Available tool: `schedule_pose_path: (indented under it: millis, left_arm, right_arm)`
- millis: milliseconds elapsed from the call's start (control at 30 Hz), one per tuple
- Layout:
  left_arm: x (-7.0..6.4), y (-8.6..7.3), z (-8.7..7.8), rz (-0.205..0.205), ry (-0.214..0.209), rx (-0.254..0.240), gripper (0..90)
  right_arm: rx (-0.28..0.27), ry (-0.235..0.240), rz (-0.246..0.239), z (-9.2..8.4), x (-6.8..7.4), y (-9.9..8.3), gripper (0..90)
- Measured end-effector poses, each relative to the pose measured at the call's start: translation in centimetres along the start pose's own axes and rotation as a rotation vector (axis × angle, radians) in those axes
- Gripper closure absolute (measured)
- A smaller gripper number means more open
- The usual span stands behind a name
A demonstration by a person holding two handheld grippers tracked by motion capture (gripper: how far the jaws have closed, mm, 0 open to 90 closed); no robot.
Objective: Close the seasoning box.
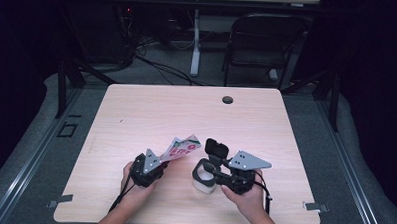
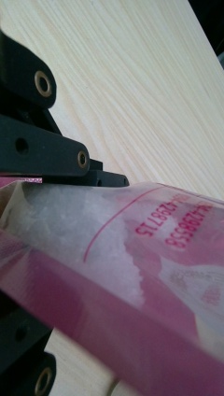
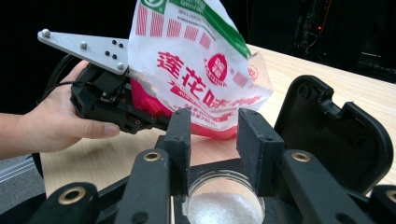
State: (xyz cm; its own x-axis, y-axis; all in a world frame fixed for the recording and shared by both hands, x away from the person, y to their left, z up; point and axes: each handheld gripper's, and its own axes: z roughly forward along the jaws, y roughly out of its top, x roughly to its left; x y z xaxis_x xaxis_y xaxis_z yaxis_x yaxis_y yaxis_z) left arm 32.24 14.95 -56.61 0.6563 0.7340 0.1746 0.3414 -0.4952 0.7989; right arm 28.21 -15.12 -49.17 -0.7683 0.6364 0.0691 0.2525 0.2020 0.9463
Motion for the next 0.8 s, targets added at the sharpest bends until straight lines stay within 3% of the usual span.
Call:
schedule_pose_path:
  millis: [333,567,800]
  left_arm:
    - [0.7,-0.2,0.0,-0.062,-0.020,-0.017,72.6]
    - [1.1,-0.1,-0.3,-0.074,-0.018,-0.034,72.7]
    - [2.0,-0.1,-0.8,-0.099,0.014,-0.036,72.8]
  right_arm:
    - [0.003,0.001,0.011,0.2,-0.1,-0.2,66.1]
    - [0.005,-0.004,0.014,0.1,-0.2,-0.3,66.4]
    - [0.011,-0.007,0.018,0.1,-0.2,-0.4,66.4]
